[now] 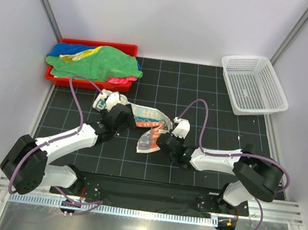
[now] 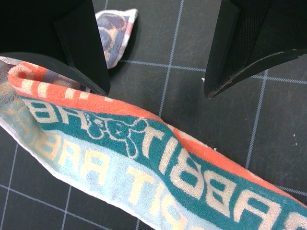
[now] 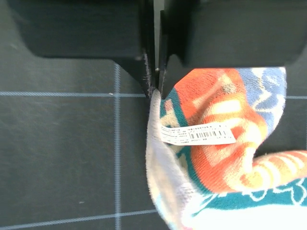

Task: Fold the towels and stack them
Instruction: Flatten out the crumpled towel

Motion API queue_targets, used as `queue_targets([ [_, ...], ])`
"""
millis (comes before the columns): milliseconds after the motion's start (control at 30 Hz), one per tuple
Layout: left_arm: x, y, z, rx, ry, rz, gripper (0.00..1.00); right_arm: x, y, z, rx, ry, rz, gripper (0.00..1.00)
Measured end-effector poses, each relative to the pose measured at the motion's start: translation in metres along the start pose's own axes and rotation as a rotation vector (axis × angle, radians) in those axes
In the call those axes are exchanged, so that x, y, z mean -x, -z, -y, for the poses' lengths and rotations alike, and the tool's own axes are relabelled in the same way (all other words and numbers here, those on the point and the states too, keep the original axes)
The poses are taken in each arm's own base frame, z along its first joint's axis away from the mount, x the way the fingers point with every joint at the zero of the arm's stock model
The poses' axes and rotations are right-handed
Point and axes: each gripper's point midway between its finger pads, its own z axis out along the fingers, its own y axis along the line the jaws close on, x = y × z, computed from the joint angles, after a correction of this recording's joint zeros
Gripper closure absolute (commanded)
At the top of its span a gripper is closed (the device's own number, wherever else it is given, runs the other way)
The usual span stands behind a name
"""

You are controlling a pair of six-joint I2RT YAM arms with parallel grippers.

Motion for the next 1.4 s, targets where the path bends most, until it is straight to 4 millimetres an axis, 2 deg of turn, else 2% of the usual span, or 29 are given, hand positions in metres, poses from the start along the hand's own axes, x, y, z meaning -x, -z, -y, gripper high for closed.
queue_targets([
  [133,0.000,0.000,0.003,-0.014,0.005,-0.001,0.17,0.020,0.008,0.016,-0.015,-0.041,0.003,0.99],
  [200,0.001,0.000,0.004,-0.019,0.007,-0.001,0.16,0.042,0.015,0.032,-0.030,-0.082,0.022,0.99],
  [300,0.001,0.000,0.006,-0.025,0.009,-0.002,0.16,0.081,0.024,0.061,-0.071,-0.150,0.071,0.99],
  [433,0.000,-0.001,0.006,-0.024,0.007,-0.005,0.16,0.115,0.033,0.111,-0.182,-0.182,0.088,0.99],
  [533,-0.005,-0.006,0.005,-0.010,-0.002,-0.018,0.15,0.135,0.034,0.144,-0.263,-0.207,0.080,0.99],
  [600,-0.007,-0.012,0.006,0.007,-0.011,-0.032,0.15,0.142,0.030,0.159,-0.305,-0.212,0.062,0.99],
  [700,-0.002,-0.024,0.008,0.032,-0.010,-0.039,0.14,0.138,0.017,0.172,-0.345,-0.194,-0.001,0.98],
  [833,0.025,-0.042,0.003,0.081,0.019,-0.010,0.15,0.114,0.000,0.180,-0.362,-0.165,-0.110,0.93],
  [967,0.056,-0.062,-0.007,0.144,0.025,0.016,0.16,0.099,-0.011,0.184,-0.363,-0.150,-0.174,0.84],
  [1067,0.073,-0.081,-0.008,0.176,-0.014,0.025,0.17,0.093,-0.017,0.187,-0.363,-0.148,-0.202,0.69],
  [1100,0.075,-0.086,-0.006,0.180,-0.029,0.025,0.18,0.093,-0.018,0.188,-0.362,-0.148,-0.206,0.63],
  [1200,0.078,-0.101,-0.002,0.185,-0.084,0.016,0.21,0.093,-0.020,0.191,-0.362,-0.146,-0.209,0.54],
  [1300,0.072,-0.114,-0.002,0.192,-0.126,-0.010,0.27,0.092,-0.023,0.195,-0.367,-0.142,-0.216,0.50],
  [1400,0.063,-0.122,-0.009,0.207,-0.149,-0.040,0.27,0.090,-0.028,0.197,-0.372,-0.140,-0.232,0.50],
])
